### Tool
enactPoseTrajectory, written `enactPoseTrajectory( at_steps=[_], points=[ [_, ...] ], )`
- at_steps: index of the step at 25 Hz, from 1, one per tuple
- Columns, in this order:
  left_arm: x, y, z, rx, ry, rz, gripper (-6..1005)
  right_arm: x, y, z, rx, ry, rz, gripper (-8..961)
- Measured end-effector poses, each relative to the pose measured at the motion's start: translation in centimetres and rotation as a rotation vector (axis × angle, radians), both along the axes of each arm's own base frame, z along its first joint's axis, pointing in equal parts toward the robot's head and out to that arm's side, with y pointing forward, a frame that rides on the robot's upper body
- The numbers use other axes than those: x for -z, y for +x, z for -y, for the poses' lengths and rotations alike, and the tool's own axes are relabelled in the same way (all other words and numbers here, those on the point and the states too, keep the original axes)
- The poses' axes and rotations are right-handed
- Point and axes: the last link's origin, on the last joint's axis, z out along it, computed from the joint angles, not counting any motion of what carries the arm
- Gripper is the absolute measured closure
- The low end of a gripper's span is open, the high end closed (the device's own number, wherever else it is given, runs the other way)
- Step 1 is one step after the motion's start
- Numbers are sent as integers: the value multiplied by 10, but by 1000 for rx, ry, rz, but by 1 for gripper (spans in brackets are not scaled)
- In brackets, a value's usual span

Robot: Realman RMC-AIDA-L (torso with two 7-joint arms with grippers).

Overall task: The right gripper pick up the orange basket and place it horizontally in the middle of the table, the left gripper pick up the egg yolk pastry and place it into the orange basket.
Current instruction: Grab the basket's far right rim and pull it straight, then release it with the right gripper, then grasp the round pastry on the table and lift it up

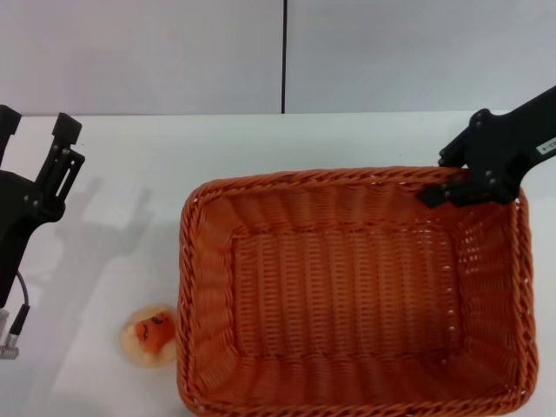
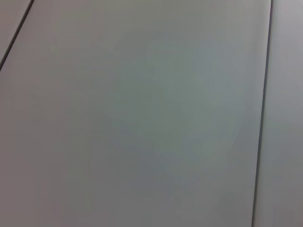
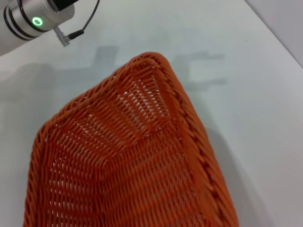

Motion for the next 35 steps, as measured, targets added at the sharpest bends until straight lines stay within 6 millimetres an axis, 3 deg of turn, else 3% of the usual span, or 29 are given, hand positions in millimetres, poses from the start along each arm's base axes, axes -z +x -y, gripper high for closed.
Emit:
enactPoseTrajectory(
  at_steps=[13, 17, 19, 20, 23, 24, 26, 27, 28, 29, 30, 32, 33, 35],
  points=[
    [5, 2, -1, 2, -26, 3, 202, 4, -9, -18, -91, 110, -63, 588],
    [6, 2, -1, 3, -34, 0, 202, -2, -12, -20, -135, 180, -188, 565],
    [6, 2, -1, 3, -34, 0, 202, -17, -1, -17, -135, 293, -345, 561],
    [6, 2, -1, 3, -34, 0, 202, -17, -1, -17, -135, 293, -345, 561],
    [4, 0, 2, 22, -48, -12, 202, -39, 24, -6, -94, 472, -530, 561],
    [1, -4, 3, 23, -62, -15, 202, -52, 45, 2, -45, 612, -625, 562],
    [-7, -16, 5, 16, -109, -3, 202, -57, 56, 8, -15, 678, -661, 562],
    [-12, -23, 6, 14, -141, -4, 202, -68, 82, 24, 56, 819, -745, 562],
    [-12, -23, 6, 14, -141, -4, 202, -68, 82, 24, 56, 819, -745, 562],
    [-12, -23, 6, 14, -141, -4, 202, -76, 106, 40, 134, 954, -851, 562],
    [-16, -27, 8, 16, -165, -13, 202, -76, 106, 40, 134, 954, -851, 562],
    [-28, -39, 13, 36, -252, -54, 202, -83, 139, 65, 219, 1168, -1000, 562],
    [-28, -39, 13, 36, -252, -54, 202, -83, 139, 65, 219, 1168, -1000, 562],
    [-34, -44, 17, 47, -317, -89, 202, -82, 163, 85, 267, 1326, -1054, 562]
  ],
)
